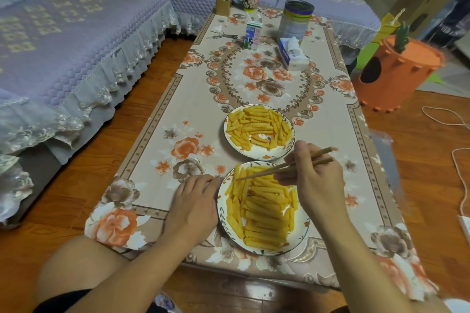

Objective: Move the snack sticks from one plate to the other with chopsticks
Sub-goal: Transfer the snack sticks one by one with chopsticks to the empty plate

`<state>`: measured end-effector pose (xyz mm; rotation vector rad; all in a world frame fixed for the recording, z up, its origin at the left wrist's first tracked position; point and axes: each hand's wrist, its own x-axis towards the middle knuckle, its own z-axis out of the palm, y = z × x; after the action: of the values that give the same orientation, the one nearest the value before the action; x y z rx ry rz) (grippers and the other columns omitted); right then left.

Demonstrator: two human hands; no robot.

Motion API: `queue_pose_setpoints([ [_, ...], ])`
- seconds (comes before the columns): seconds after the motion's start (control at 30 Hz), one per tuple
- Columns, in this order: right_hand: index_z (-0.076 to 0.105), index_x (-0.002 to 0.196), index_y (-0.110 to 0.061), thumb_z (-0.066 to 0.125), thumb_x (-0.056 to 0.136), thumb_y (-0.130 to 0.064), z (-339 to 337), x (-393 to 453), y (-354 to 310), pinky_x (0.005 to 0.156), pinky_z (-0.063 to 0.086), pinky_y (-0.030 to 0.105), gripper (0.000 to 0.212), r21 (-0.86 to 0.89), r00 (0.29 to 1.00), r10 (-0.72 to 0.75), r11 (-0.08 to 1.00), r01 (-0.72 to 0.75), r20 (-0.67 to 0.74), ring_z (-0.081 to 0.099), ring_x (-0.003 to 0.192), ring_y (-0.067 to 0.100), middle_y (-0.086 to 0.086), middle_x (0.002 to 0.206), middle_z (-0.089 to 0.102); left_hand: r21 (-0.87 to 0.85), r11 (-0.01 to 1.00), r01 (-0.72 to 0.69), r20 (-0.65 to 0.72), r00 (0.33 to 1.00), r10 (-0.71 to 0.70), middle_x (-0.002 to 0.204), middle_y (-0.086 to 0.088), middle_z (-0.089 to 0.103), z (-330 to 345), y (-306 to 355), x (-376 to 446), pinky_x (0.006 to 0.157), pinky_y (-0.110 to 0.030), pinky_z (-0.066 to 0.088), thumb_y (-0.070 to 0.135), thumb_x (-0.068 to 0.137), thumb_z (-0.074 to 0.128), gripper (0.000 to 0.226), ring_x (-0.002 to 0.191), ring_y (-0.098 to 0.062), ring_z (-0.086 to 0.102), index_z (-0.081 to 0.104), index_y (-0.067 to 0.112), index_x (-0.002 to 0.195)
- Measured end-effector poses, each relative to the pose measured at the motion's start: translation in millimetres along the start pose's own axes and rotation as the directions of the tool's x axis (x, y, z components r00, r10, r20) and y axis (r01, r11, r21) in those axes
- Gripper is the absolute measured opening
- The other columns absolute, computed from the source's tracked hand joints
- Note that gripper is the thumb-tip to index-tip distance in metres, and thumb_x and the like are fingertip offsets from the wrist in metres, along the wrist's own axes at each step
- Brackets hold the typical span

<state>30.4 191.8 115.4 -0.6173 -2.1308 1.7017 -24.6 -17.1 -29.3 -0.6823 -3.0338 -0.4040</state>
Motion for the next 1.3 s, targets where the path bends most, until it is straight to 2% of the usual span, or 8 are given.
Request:
queue_pose_setpoints([
  [0.27, 0.068, 0.082, -0.006, 0.049, 0.106, -0.033, -2, 1, -8, 0.056, 0.063, 0.038, 0.041, 0.034, 1.0, -0.021, 0.999, 0.021, -0.007, 0.074, 0.06, 0.03, 0.017, 0.067, 0.072, -0.005, 1.0, 0.0, -0.003, 1.0, 0.0, 0.134, 0.008, 0.053, 0, 1, 0, 0.103, -0.039, 0.043, 0.034, 0.094, 0.027, 0.052, 0.124, -0.019, 0.046, 0.05, 0.031, 0.141],
  [0.47, 0.07, 0.084, -0.006, 0.052, 0.104, -0.032, 2, 3, 1, 0.058, 0.062, 0.032, 0.037, -0.106, 0.989, -0.065, 0.991, 0.08, 0.136, 0.074, 0.059, 0.022, 0.012, 0.066, 0.072, 0.001, 1.0, 0.003, -0.008, 1.0, -0.003, 0.133, 0.008, 0.054, 1, 0, 0, 0.102, -0.04, 0.044, 0.033, 0.093, 0.03, 0.052, 0.124, -0.019, 0.047, 0.051, 0.03, 0.14],
  [0.6, 0.068, 0.087, 0.0, 0.05, 0.107, -0.028, -7, 14, -6, 0.058, 0.063, 0.039, 0.039, 0.002, 0.991, -0.021, 1.0, 0.021, 0.129, 0.074, 0.06, 0.031, 0.02, 0.069, 0.071, -0.001, 1.0, 0.002, 0.004, 1.0, -0.002, 0.134, 0.009, 0.053, 2, -1, 0, 0.105, -0.039, 0.042, 0.034, 0.095, 0.031, 0.05, 0.126, -0.018, 0.045, 0.049, 0.032, 0.142],
  [0.7, 0.067, 0.093, 0.004, 0.044, 0.109, -0.03, -18, 39, -13, 0.06, 0.064, 0.039, 0.045, 0.094, 0.999, -0.042, 0.995, 0.039, 0.032, 0.074, 0.065, 0.034, 0.026, 0.076, 0.071, -0.006, 1.0, 0.0, 0.002, 1.0, 0.0, 0.136, 0.009, 0.052, 2, -1, 0, 0.107, -0.039, 0.041, 0.036, 0.096, 0.03, 0.05, 0.128, -0.018, 0.045, 0.047, 0.033, 0.143],
  [0.9, 0.071, 0.092, -0.004, 0.048, 0.108, -0.033, -16, 82, 3, 0.067, 0.065, 0.04, 0.04, -0.103, 0.996, -0.092, 0.99, 0.092, 0.008, 0.075, 0.067, 0.027, 0.023, 0.079, 0.073, -0.013, 1.0, 0.002, -0.012, 1.0, -0.002, 0.133, 0.009, 0.054, 0, 1, 0, 0.106, -0.039, 0.042, 0.034, 0.096, 0.032, 0.048, 0.125, -0.017, 0.046, 0.05, 0.033, 0.14],
  [1.03, 0.068, 0.085, -0.011, 0.049, 0.107, -0.031, -7, 83, 13, 0.066, 0.064, 0.043, 0.035, -0.132, 0.994, -0.106, 0.985, 0.108, 0.024, 0.075, 0.065, 0.027, 0.019, 0.075, 0.072, -0.018, 1.0, 0.007, -0.013, 1.0, -0.007, 0.133, 0.009, 0.054, 1, -1, 0, 0.106, -0.039, 0.042, 0.031, 0.096, 0.04, 0.045, 0.125, -0.017, 0.045, 0.049, 0.033, 0.14],
  [1.17, 0.066, 0.087, -0.007, 0.043, 0.109, -0.034, -17, 67, -4, 0.057, 0.063, 0.036, 0.042, -0.015, 0.993, -0.089, 0.996, 0.088, -0.076, 0.074, 0.062, 0.031, 0.02, 0.075, 0.07, -0.022, 1.0, 0.004, 0.004, 1.0, -0.004, 0.134, 0.009, 0.053, -2, 1, 0, 0.107, -0.039, 0.041, 0.034, 0.096, 0.031, 0.048, 0.126, -0.018, 0.045, 0.048, 0.033, 0.141],
  [1.3, 0.06, 0.083, -0.002, 0.038, 0.11, -0.038, -34, 28, -22, 0.052, 0.062, 0.035, 0.05, 0.196, 0.991, 0.081, 0.979, -0.06, -0.105, 0.069, 0.051, 0.027, 0.016, 0.06, 0.068, -0.028, 1.0, 0.004, 0.0, 1.0, -0.004, 0.134, 0.009, 0.054, -4, 2, 0, 0.107, -0.04, 0.041, 0.035, 0.095, 0.028, 0.05, 0.126, -0.018, 0.045, 0.049, 0.032, 0.141],
])
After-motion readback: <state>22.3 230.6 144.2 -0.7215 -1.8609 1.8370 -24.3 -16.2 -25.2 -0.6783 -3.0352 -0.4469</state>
